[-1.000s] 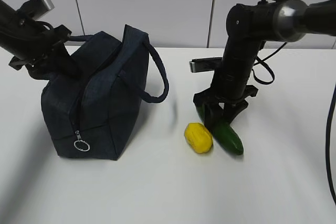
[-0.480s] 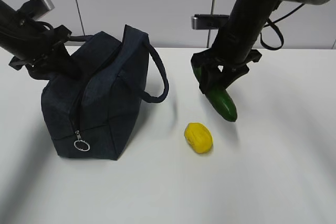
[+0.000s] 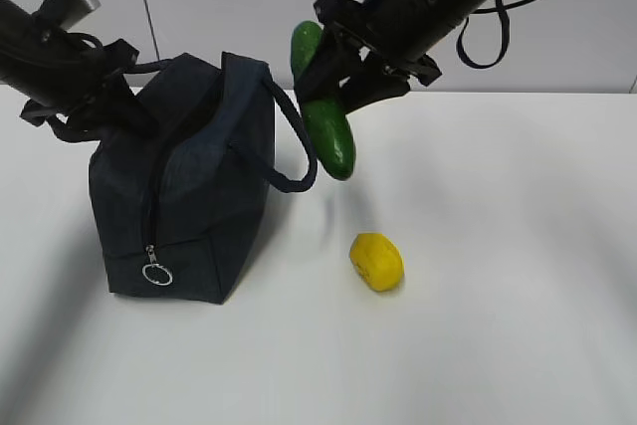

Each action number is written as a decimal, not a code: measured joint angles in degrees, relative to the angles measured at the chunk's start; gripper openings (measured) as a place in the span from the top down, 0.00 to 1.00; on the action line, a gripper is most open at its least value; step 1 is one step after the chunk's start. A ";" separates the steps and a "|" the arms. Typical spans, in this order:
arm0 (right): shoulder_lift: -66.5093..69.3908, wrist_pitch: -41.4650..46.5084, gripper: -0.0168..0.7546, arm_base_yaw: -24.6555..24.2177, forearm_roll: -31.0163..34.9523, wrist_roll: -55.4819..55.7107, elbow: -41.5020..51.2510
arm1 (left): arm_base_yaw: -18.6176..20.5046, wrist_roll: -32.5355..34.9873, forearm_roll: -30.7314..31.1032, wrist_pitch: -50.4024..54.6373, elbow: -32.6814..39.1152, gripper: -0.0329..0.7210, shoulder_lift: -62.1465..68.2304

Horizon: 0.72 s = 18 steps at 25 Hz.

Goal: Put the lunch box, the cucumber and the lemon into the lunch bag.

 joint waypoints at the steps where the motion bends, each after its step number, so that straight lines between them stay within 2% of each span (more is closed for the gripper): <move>1: 0.00 0.00 0.49 0.00 2.21 -1.08 0.00 | 0.00 0.00 -0.41 -0.63 0.00 0.95 0.00; 4: 0.00 -0.72 0.49 0.00 6.67 -2.84 0.00 | 0.00 0.00 -2.34 -1.80 0.00 0.95 0.00; 7: 0.00 -4.19 0.49 0.00 9.29 -3.34 0.00 | 0.00 0.00 -3.15 -2.32 0.00 0.95 0.00; 14: 0.00 -12.52 0.49 0.13 20.32 -4.79 0.00 | 0.00 0.11 -4.36 -3.79 0.00 0.95 0.00; 18: 0.92 -15.35 0.49 0.13 26.07 -4.92 0.00 | 0.00 1.83 -7.77 -3.92 0.00 0.95 0.00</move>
